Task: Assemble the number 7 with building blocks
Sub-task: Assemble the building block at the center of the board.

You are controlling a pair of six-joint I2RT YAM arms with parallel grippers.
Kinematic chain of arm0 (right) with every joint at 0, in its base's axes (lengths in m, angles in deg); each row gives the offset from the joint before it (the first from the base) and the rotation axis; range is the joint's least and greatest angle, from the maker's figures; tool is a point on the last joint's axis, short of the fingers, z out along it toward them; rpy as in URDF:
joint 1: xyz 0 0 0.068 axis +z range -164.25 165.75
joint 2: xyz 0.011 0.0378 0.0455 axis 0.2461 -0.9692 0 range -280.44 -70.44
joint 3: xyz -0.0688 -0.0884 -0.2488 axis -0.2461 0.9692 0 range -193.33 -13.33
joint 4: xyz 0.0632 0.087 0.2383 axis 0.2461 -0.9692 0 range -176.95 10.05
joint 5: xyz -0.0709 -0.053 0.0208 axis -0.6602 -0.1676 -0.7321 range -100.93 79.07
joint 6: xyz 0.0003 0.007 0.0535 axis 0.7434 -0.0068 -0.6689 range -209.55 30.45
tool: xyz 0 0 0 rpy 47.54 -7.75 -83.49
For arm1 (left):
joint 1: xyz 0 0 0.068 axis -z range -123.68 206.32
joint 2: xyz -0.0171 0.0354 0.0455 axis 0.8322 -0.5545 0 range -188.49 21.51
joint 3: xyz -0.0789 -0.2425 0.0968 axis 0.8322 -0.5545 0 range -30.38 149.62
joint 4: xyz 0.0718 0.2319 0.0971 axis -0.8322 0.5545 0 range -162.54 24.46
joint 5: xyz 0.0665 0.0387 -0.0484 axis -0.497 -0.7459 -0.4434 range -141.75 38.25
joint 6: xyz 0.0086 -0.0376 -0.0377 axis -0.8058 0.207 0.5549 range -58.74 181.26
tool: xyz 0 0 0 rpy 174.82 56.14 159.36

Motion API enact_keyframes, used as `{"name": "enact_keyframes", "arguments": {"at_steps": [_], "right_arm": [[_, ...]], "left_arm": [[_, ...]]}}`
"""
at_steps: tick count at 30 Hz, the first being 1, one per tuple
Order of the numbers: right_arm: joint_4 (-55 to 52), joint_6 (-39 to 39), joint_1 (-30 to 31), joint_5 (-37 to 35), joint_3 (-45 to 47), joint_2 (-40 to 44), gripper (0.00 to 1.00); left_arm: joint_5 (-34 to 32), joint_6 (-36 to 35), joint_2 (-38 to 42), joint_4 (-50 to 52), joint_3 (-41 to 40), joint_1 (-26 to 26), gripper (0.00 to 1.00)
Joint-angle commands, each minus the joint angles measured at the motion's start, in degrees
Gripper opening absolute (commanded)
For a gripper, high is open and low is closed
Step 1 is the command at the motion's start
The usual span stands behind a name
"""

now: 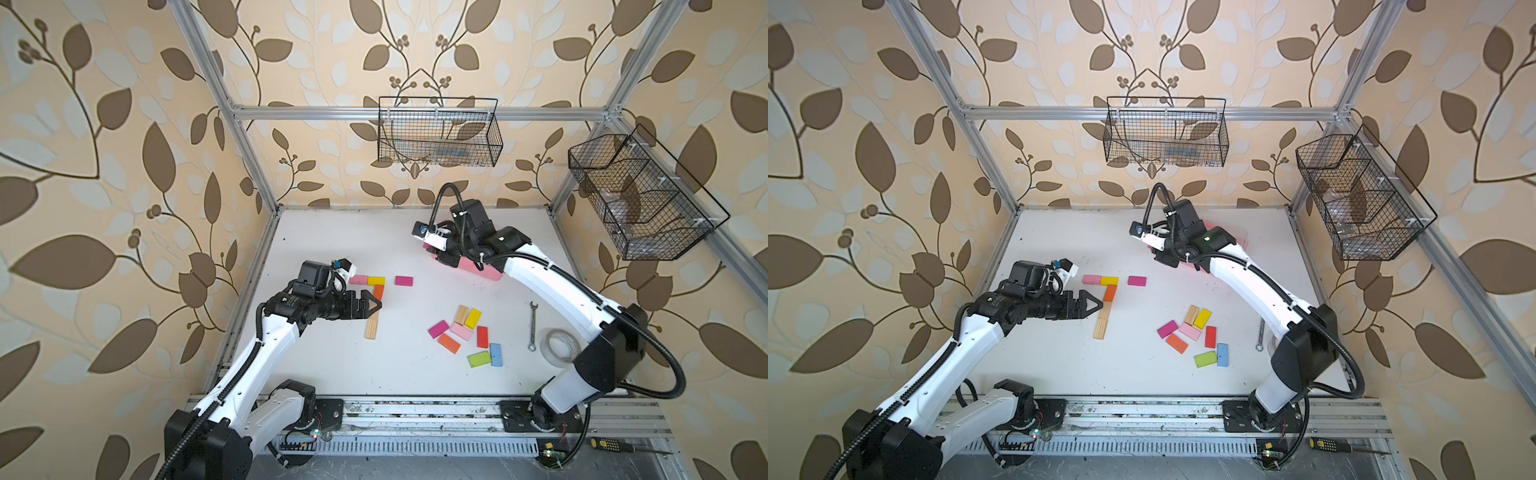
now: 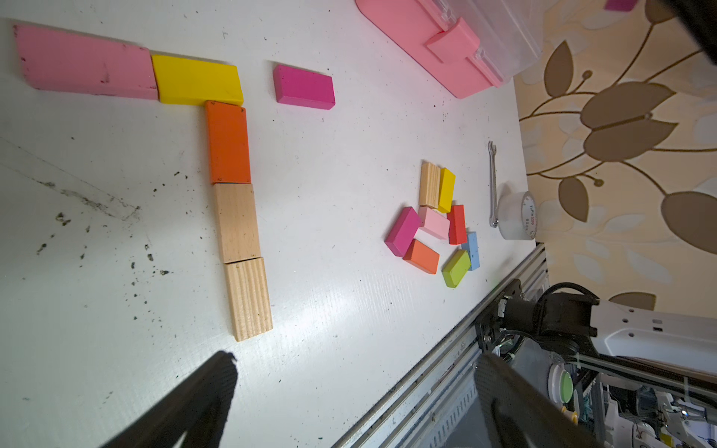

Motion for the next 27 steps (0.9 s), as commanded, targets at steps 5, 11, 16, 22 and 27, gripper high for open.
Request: {"name": "enact_keyframes", "arguments": {"at_steps": [5,11,16,22,27], "right_arm": [[-9.3,10.9,1.2,1.2,-4.5,-12.1,0.12],[-9.4,10.5,0.9,0.9,-7.9,-20.9,0.11],[-9.4,9.5,0.2,1.8,-10.7,-26.2,0.11],[-9.6,8.4,-0.7,1.9,-12.5,-29.8,0.13],[-9.6,7.6,-1.4,3.6,-12.6,-31.1,0.13]], "left_arm": [[-1.2,-1.4,2.2,-0.3,0.9,0.2,0.99],[-0.5,-1.4,1.3,-0.3,1.0,0.2,0.99],[-0.1,-1.5,1.3,-0.6,0.9,0.2,0.99],[0.7,-1.6,0.8,-0.7,0.8,0.2,0.99],[1.0,-1.5,0.8,-0.9,0.7,0.2,0.99]]}}
